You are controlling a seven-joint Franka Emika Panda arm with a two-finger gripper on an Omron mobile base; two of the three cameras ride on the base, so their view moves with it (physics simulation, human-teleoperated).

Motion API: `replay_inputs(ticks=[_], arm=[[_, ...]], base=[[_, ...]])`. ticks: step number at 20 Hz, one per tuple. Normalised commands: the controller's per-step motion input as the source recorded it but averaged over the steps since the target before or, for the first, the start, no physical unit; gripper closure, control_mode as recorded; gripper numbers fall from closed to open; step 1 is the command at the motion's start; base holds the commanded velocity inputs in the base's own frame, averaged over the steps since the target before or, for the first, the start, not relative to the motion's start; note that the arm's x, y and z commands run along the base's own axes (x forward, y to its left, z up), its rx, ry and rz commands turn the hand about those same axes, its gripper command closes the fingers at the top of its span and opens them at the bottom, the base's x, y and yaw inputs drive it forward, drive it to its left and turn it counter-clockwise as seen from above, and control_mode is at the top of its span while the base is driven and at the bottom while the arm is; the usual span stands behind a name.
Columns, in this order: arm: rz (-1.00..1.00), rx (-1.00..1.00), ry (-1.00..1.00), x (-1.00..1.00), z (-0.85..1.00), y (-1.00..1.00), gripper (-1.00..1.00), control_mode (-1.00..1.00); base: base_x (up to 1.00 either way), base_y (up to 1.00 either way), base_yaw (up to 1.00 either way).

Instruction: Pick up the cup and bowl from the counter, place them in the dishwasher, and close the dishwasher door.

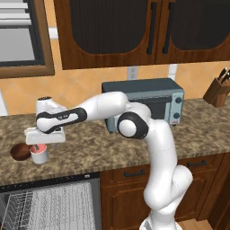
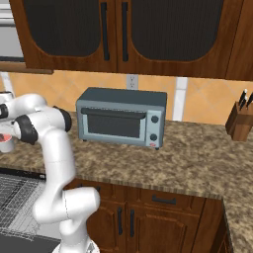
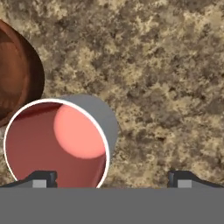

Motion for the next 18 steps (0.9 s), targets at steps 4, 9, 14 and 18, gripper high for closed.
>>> replay_inputs(ticks=[4, 9, 14, 18], arm=[[0.0, 0.0, 0.0, 0.11, -0.25, 0.01, -1.0, -1.0], [-0.02, 0.0, 0.0, 0.13, -0.07, 0.0, -1.0, -1.0], [-0.06, 0.0, 0.0, 0.15, 0.0, 0.08, -1.0, -1.0], [-0.03, 0.0, 0.0, 0.01, 0.0, 0.15, -1.0, -1.0]], base=[[0.0, 0.0, 0.0], [0.0, 0.0, 0.0], [0.0, 0.0, 0.0], [0.0, 0.0, 0.0]])
